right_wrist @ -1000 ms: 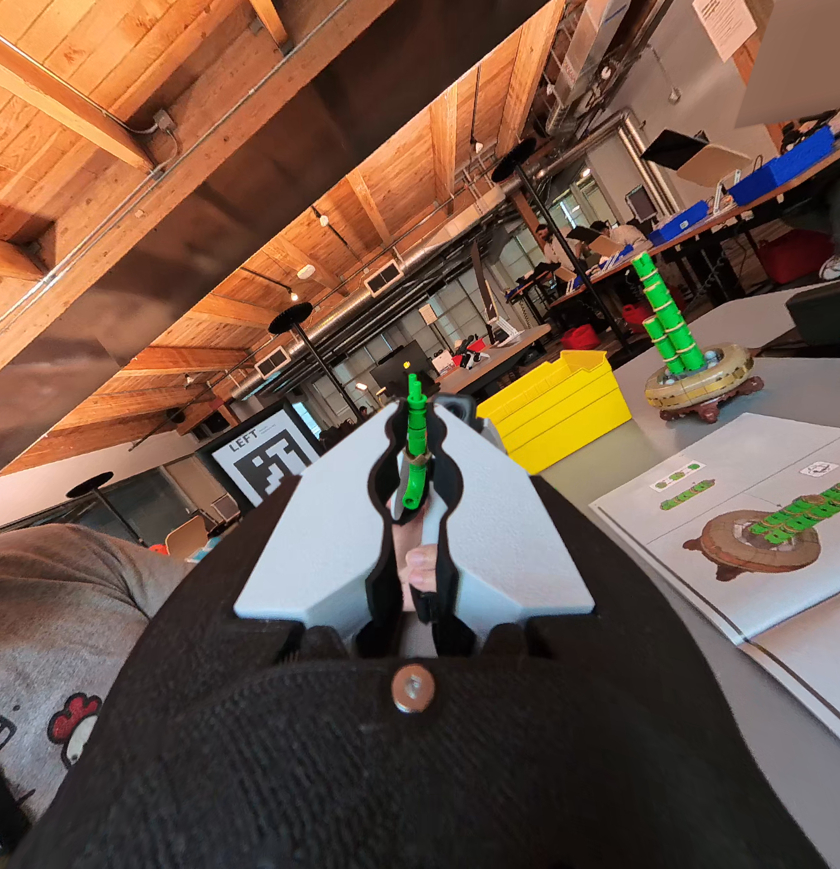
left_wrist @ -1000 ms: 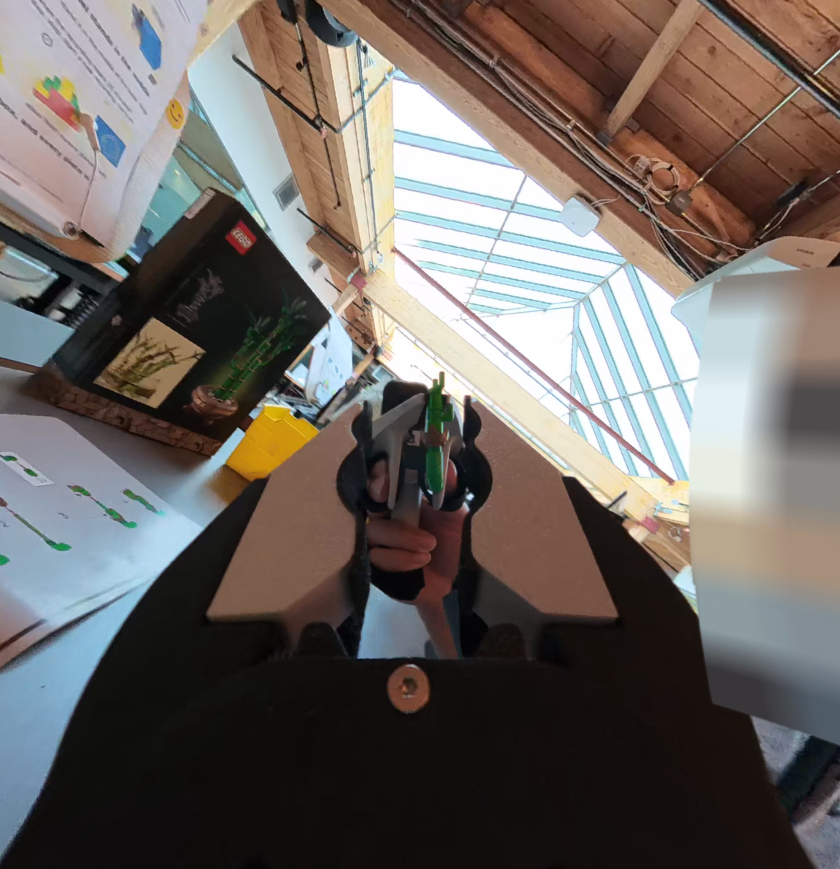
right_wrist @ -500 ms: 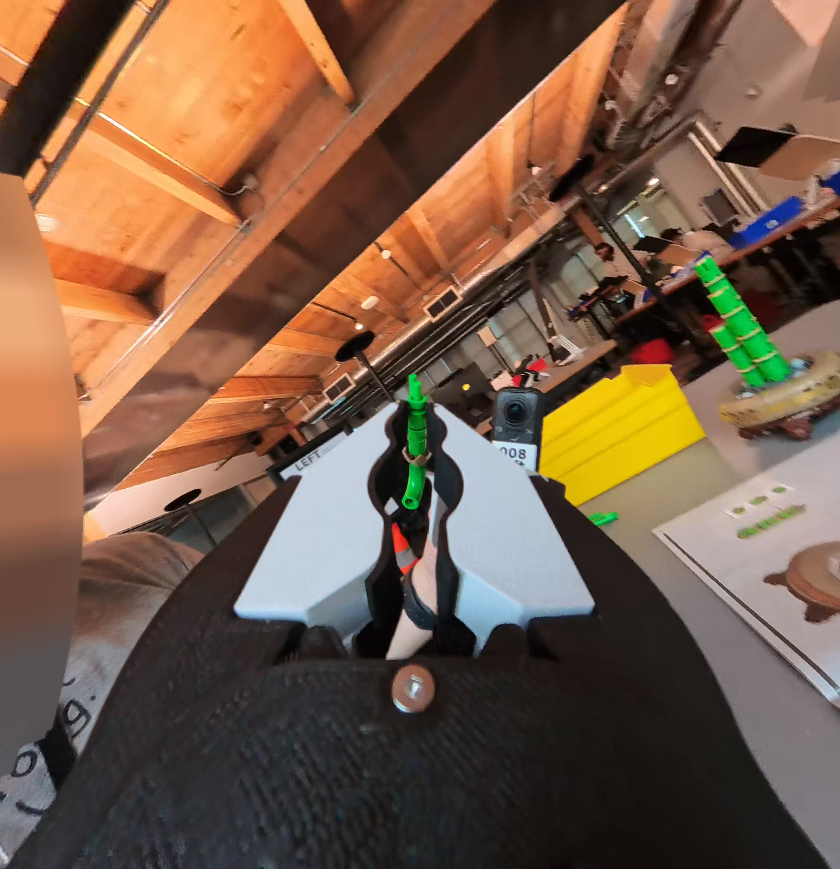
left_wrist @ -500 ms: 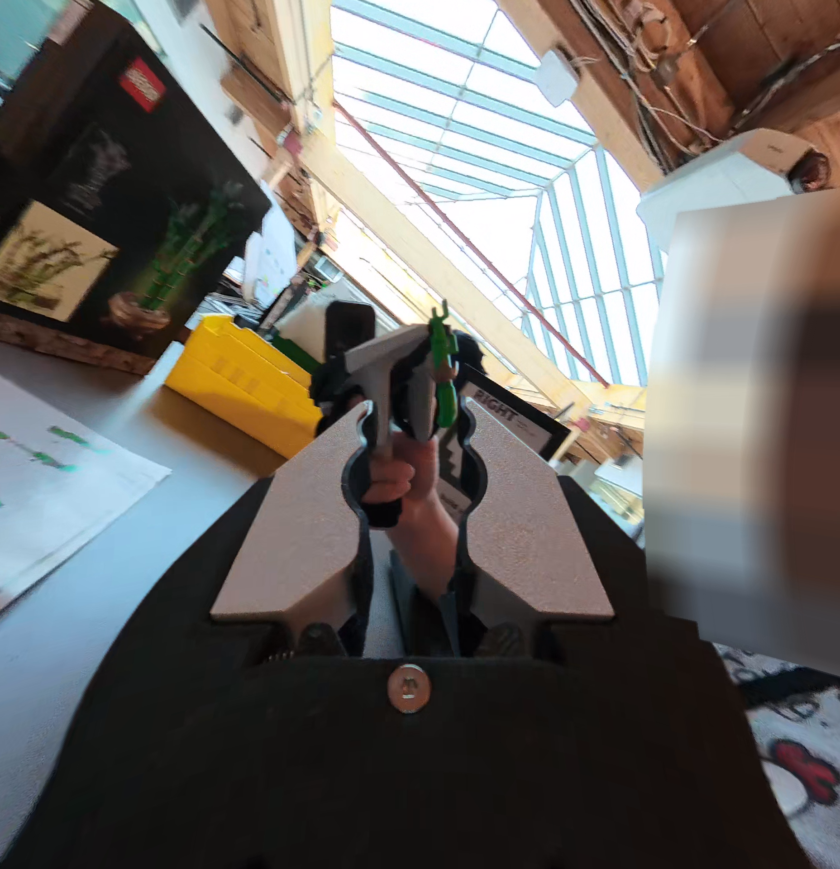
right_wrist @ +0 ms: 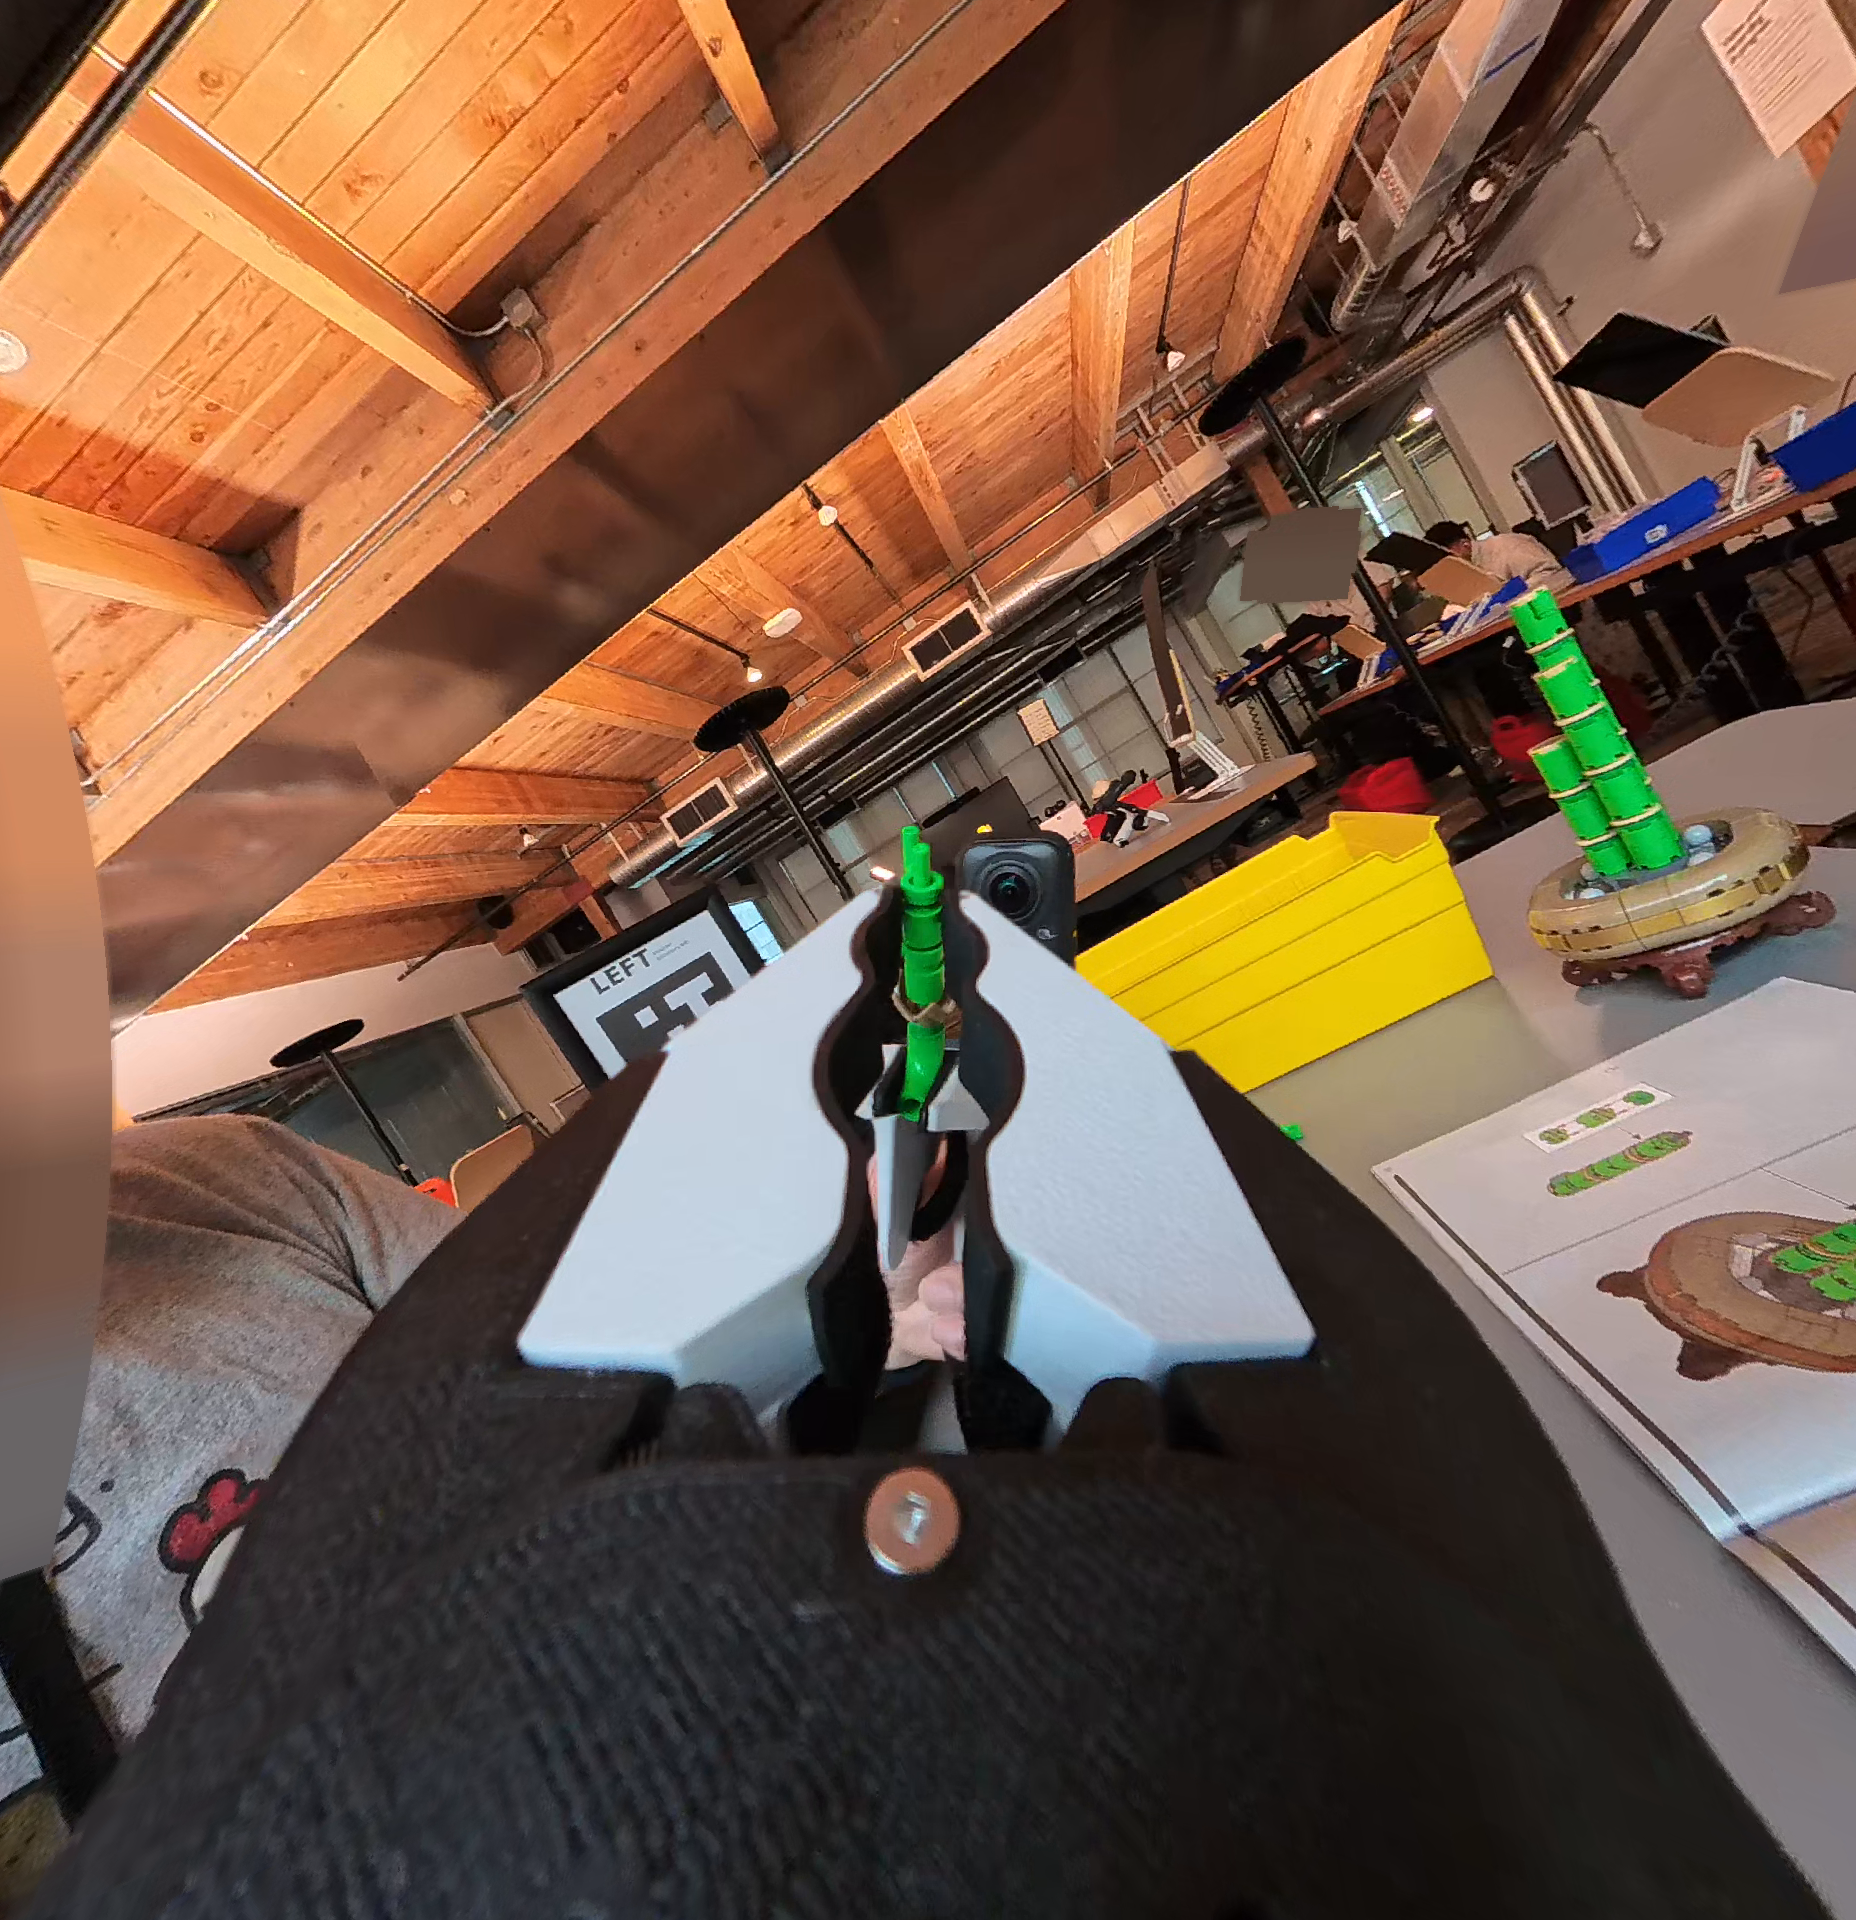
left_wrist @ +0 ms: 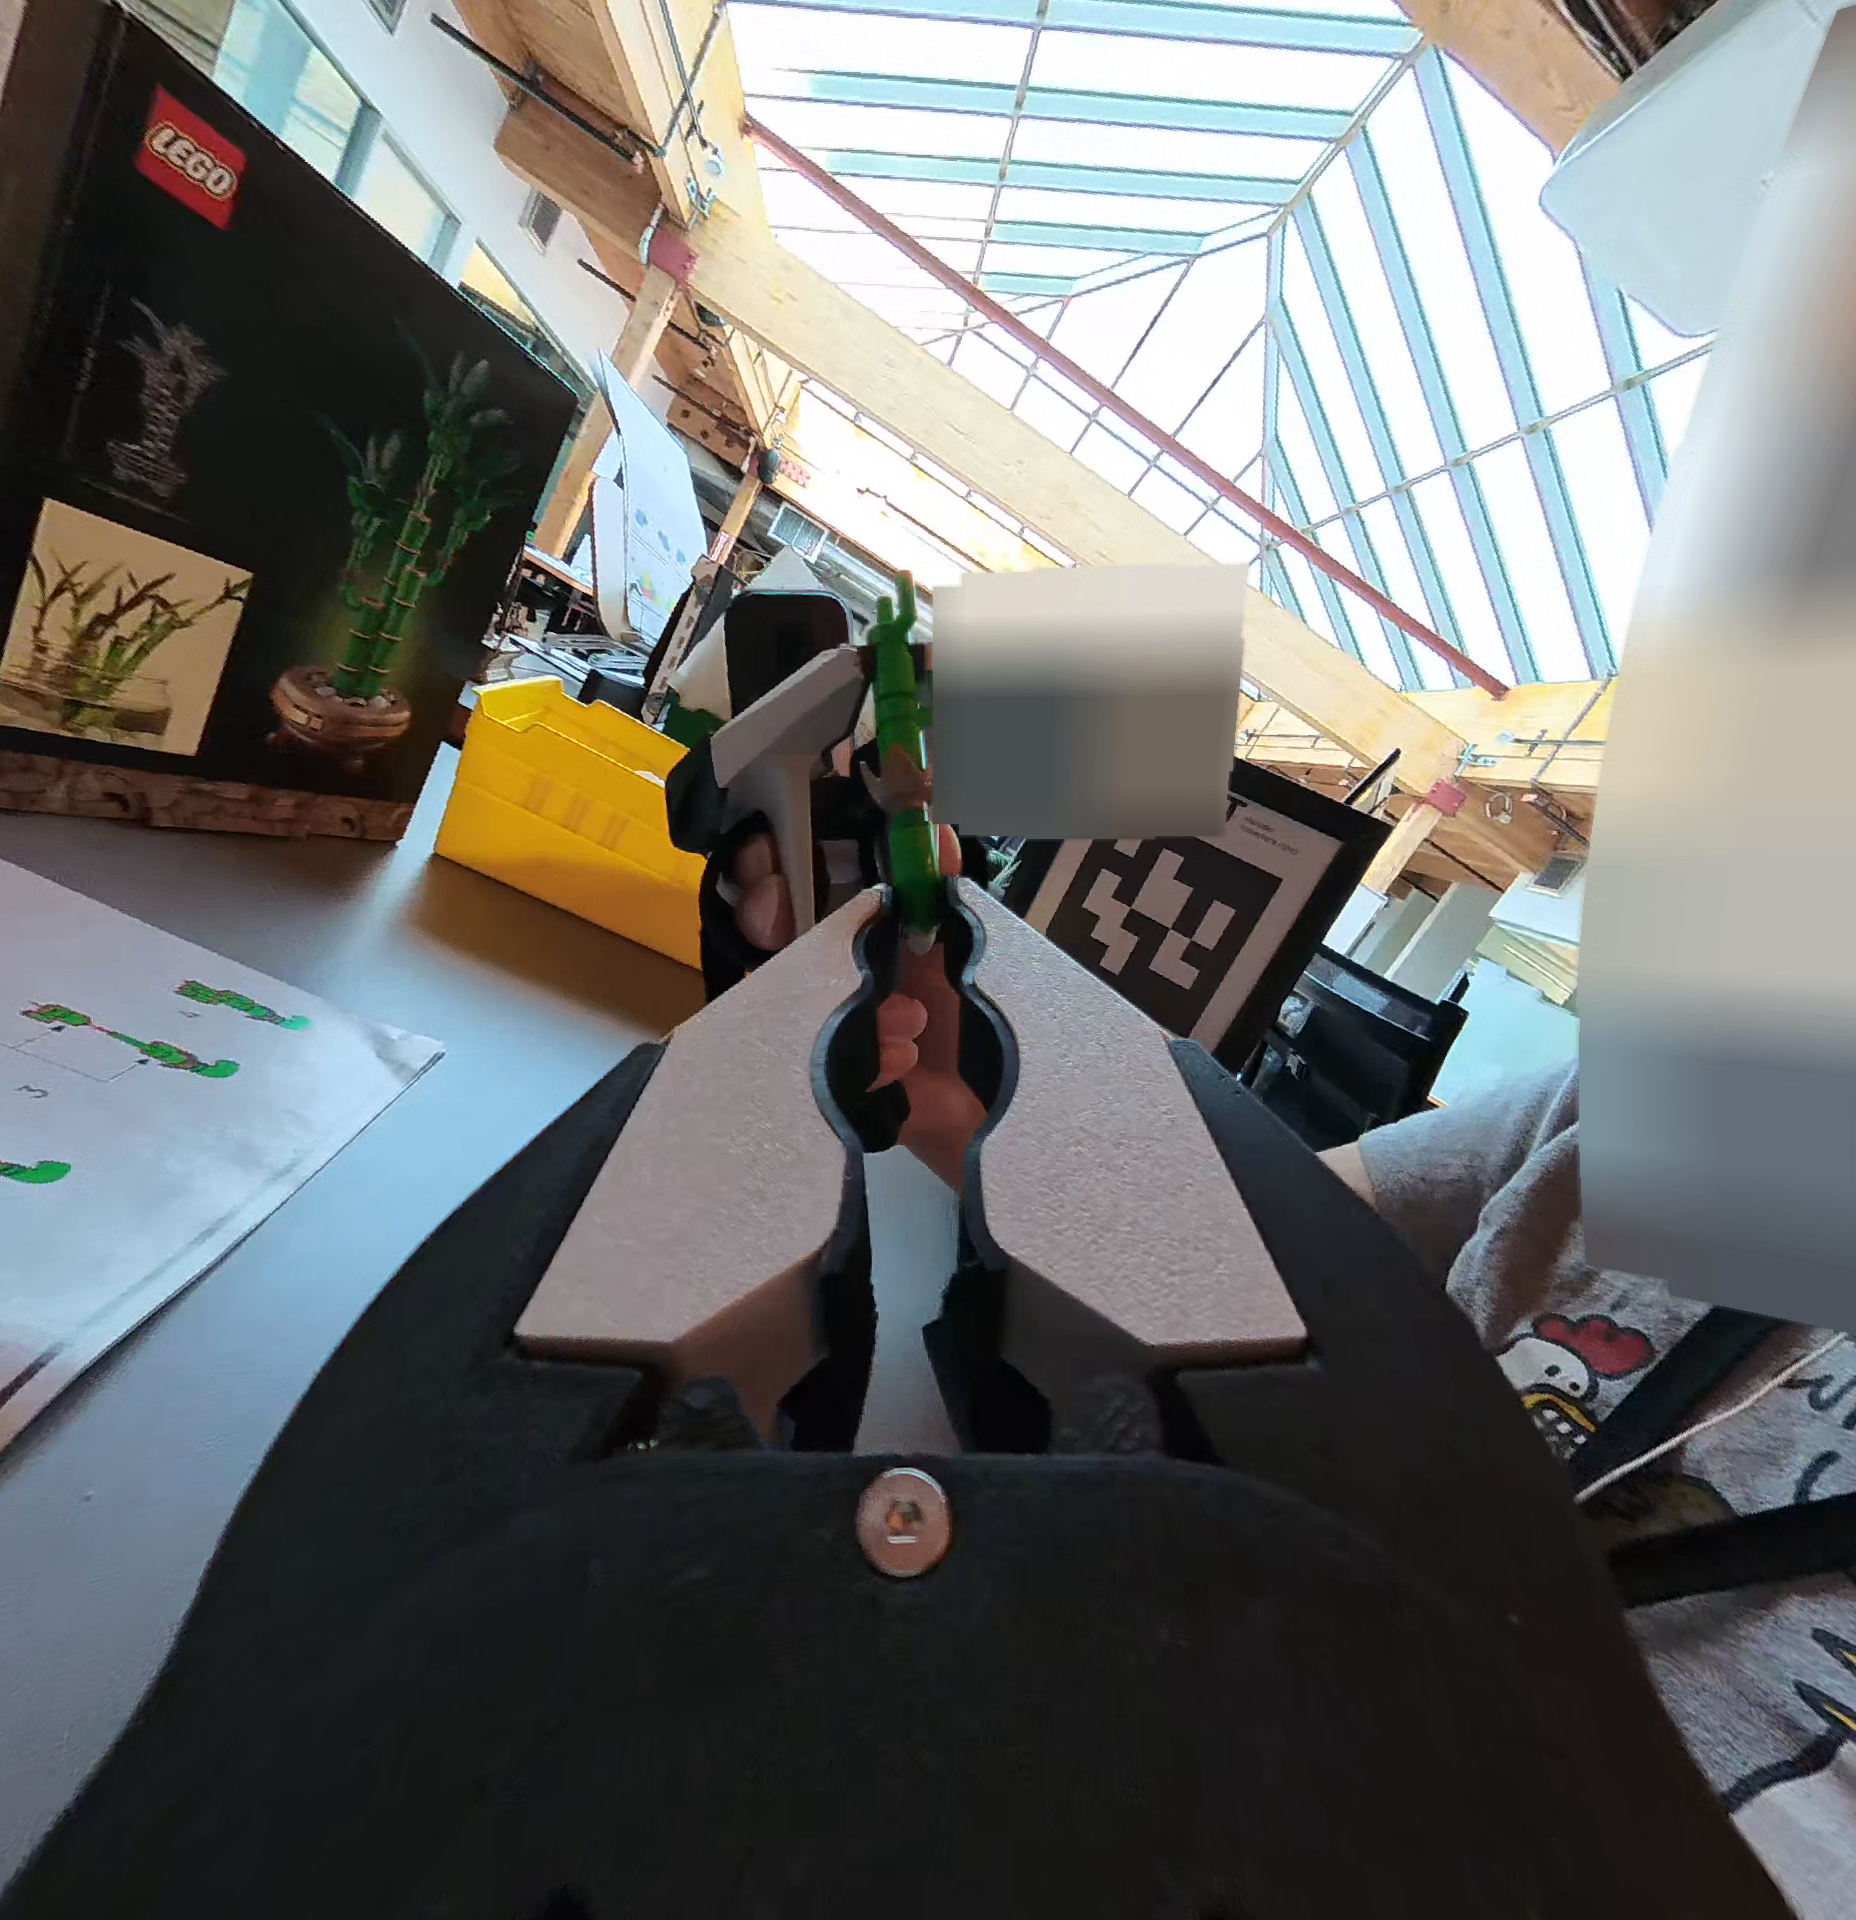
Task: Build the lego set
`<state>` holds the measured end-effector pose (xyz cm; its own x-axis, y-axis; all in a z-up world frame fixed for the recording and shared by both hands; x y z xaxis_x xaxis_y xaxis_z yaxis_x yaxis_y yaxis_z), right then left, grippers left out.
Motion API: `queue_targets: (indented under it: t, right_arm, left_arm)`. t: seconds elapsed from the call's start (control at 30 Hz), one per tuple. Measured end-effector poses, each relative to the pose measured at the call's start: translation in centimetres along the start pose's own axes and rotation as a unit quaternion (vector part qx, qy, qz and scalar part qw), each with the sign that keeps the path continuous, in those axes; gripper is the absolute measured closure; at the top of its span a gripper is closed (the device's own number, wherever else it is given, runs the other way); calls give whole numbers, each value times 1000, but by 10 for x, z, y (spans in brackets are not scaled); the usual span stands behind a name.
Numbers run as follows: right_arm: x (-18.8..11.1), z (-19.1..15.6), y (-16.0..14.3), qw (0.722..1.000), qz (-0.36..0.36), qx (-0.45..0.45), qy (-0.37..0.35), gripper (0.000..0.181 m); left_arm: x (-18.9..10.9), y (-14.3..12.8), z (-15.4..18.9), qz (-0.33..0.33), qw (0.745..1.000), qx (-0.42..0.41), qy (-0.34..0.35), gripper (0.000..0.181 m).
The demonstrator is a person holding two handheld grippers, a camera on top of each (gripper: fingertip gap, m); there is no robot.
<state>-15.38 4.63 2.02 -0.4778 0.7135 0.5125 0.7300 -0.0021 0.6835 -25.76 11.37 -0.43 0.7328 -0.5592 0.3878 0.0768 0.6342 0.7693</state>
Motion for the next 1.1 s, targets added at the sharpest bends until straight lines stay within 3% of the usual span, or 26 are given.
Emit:
queue_targets:
  t: [0.47,0.7,0.77,1.0,1.1]
  right_arm:
    - [-2,9,-3,996,25,0,-87,175]
    - [0,0,2,998,10,-36,-51,174]
    - [-1,-1,6,998,14,-36,-45,165]
    - [1,1,3,999,9,-7,-33,158]
    - [1,-1,3,1000,16,1,-15,176]
  left_arm:
    - [-1,-3,-7,-3,987,111,119,174]
    - [-3,2,-3,31,999,3,39,176]
    - [-4,4,-3,42,999,-20,25,176]
    - [0,-1,-1,16,1000,-20,16,176]
    - [2,-3,0,6,1000,-17,17,176]
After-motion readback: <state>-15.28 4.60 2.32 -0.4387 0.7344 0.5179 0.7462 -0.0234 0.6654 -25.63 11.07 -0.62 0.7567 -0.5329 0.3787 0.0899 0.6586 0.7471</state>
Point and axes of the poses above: each gripper's, where its closed fingertips meet, x out along the fingers, y out of its top, z = x × y across the jaws, the point moved 7 cm from there along -x, back along the fingers, and after that the axes turned 7 degrees about z, right-handed, at the moved point
